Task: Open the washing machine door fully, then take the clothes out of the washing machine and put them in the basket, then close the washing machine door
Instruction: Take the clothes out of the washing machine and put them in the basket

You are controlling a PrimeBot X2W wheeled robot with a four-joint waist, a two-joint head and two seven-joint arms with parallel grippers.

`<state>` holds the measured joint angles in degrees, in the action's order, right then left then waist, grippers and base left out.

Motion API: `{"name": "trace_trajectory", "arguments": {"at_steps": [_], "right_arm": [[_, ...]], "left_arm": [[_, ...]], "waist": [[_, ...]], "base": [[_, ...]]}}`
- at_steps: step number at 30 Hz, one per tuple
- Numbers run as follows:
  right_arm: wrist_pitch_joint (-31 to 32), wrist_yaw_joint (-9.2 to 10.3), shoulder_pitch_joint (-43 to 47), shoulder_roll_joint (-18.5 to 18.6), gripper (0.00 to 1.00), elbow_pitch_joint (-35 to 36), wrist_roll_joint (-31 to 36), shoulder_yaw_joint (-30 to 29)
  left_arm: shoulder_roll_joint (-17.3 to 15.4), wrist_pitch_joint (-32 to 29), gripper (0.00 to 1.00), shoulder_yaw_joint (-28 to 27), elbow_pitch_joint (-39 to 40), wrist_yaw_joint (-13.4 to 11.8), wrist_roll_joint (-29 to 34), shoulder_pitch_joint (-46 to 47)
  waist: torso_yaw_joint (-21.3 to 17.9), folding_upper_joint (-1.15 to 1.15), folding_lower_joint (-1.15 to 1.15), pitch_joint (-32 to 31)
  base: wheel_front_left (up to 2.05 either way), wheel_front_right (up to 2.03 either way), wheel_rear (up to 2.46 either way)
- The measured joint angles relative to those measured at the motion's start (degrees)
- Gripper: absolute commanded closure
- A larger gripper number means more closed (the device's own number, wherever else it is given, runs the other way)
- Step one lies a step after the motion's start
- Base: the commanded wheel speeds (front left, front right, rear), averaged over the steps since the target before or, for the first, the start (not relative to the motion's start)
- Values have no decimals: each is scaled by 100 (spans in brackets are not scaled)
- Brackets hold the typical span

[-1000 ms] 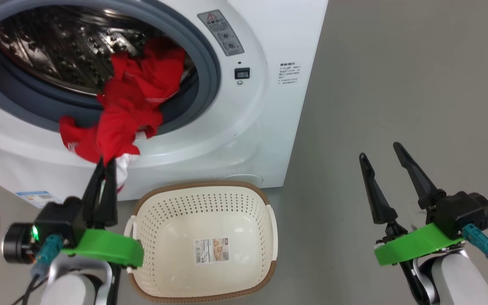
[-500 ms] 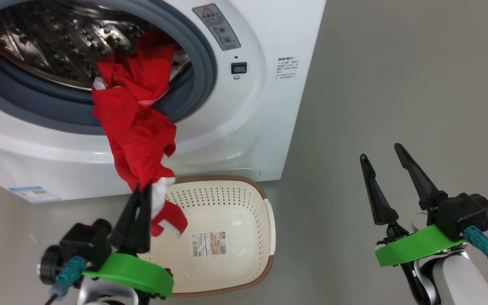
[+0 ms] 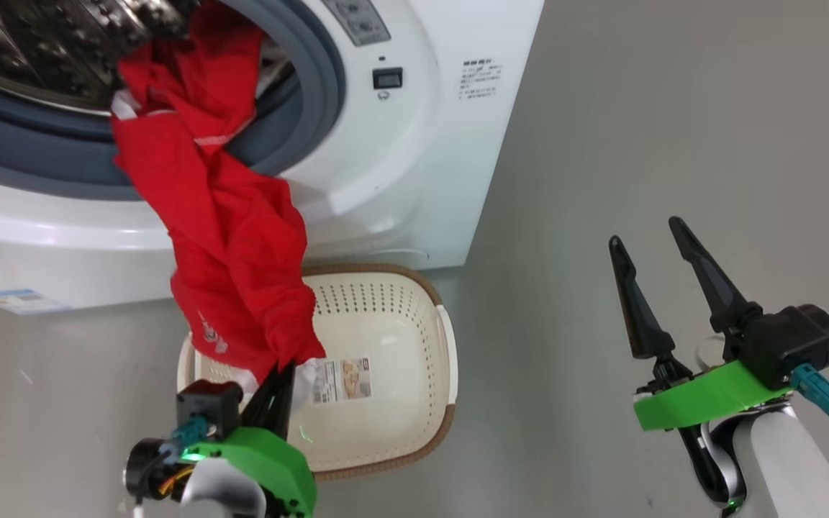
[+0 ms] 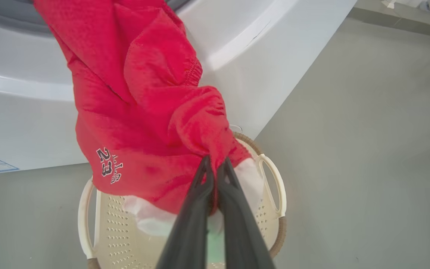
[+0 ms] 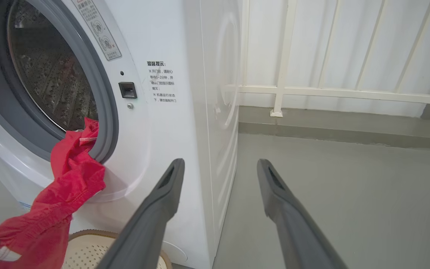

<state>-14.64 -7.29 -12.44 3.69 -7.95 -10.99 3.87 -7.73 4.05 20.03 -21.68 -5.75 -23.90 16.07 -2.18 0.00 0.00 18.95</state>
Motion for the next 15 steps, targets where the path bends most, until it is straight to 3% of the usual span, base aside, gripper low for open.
{"name": "trace_trajectory", "arguments": {"at_steps": [15], "right_arm": [[0, 0, -375, -9, 0, 79, 1, 66]], "left_arm": [[441, 616, 100, 137, -3181, 639, -303, 1443]], "waist": [[-112, 0, 0, 747]], "base": [[0, 0, 0]]}}
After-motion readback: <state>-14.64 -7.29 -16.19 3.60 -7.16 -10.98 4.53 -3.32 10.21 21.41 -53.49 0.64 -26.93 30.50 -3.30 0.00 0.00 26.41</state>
